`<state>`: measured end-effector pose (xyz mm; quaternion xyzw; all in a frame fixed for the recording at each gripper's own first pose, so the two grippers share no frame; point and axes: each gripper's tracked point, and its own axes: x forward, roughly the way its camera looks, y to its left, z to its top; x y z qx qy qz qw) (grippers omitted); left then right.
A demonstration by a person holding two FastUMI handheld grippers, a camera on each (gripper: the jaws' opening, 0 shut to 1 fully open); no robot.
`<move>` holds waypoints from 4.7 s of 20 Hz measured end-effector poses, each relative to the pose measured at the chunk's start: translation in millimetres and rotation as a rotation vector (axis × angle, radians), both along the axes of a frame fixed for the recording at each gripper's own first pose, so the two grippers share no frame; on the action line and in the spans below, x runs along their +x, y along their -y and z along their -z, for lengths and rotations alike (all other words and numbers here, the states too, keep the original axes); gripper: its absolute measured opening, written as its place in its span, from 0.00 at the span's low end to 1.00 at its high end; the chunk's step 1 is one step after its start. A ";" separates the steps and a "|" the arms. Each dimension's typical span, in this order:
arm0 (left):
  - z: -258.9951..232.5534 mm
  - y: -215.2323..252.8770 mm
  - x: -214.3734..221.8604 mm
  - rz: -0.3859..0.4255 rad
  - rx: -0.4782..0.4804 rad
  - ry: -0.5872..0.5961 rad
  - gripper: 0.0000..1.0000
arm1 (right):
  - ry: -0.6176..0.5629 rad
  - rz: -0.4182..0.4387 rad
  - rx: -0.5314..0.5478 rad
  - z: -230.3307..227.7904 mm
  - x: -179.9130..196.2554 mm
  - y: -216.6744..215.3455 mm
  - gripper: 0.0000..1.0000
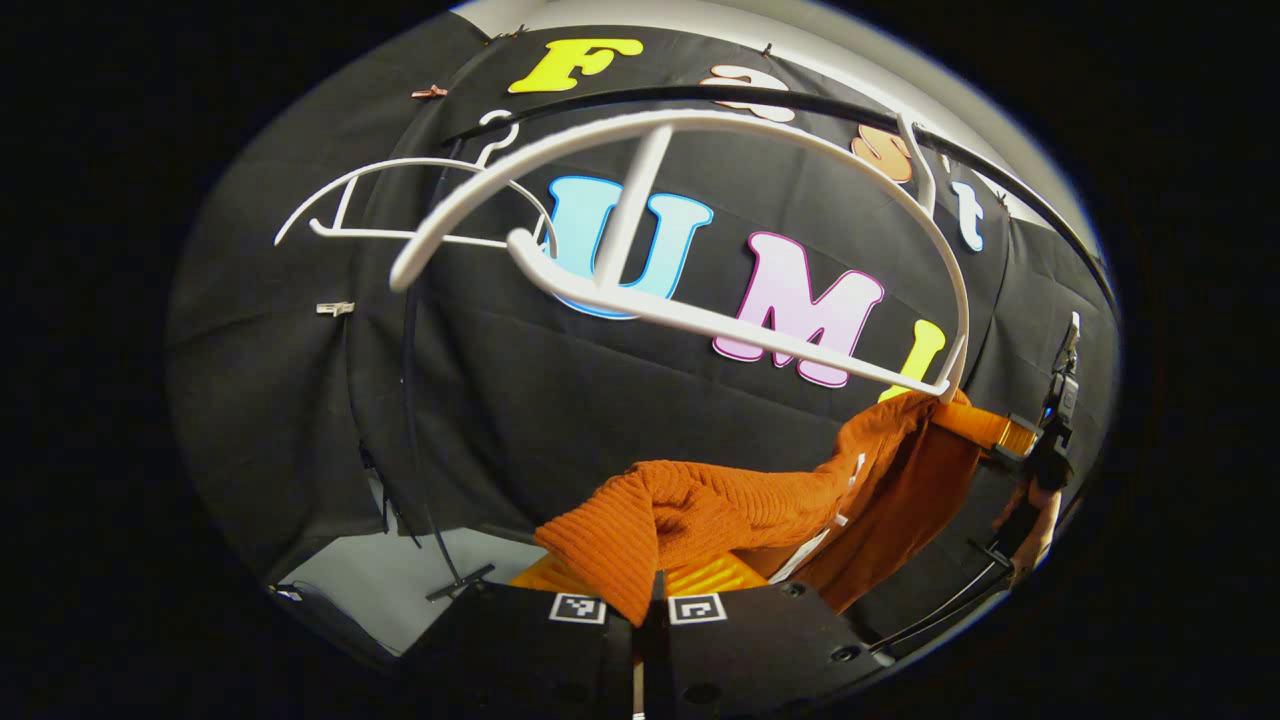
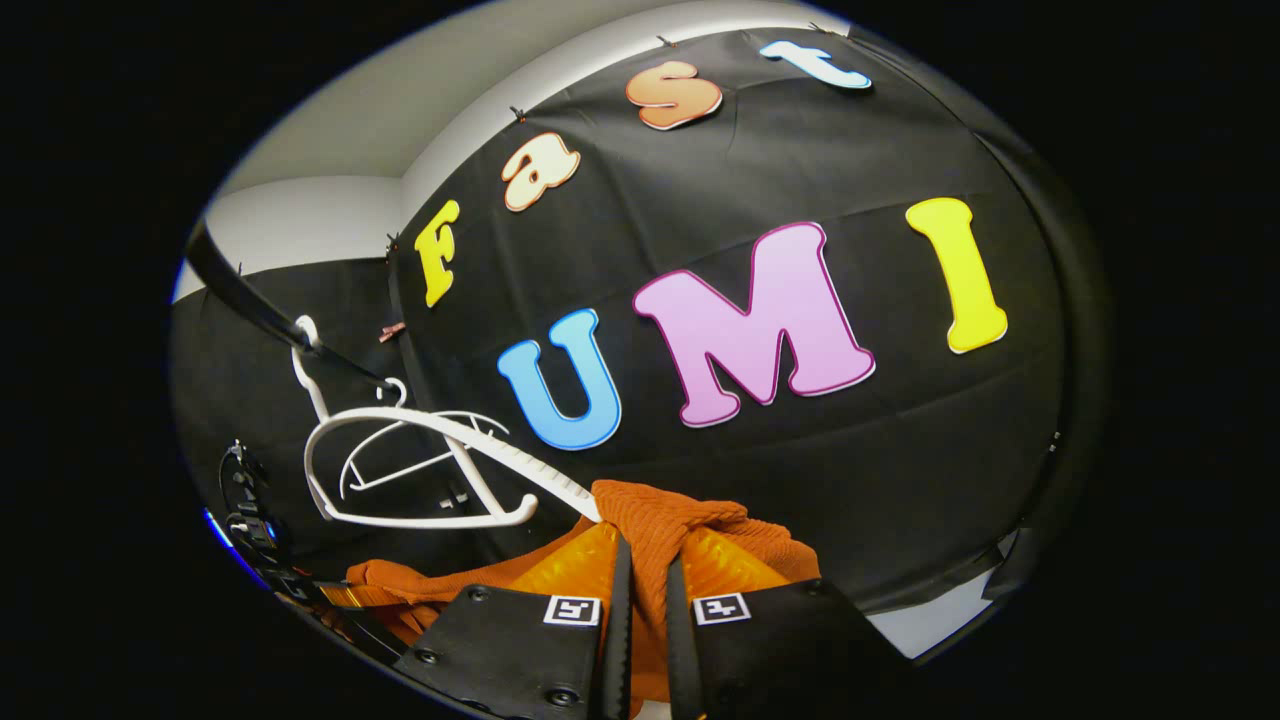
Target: Grasp the clothes on the hanger with both hands and then place them into the laundry hamper below.
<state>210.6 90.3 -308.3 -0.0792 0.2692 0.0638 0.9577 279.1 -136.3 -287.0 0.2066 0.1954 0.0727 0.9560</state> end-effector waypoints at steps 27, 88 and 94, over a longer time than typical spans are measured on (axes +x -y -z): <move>96.4 68.0 -33.2 0.056 -0.130 -0.248 0.08 | -0.468 -0.370 0.247 108.1 -130.9 -169.2 0.20; -100.1 48.8 -220.2 0.226 -0.007 -0.024 0.95 | -0.215 -0.086 -0.031 -43.0 -278.8 -219.7 0.99; -199.7 79.8 -247.6 0.340 0.067 0.252 0.95 | 0.064 -0.015 -0.134 -148.8 -300.8 -214.5 1.00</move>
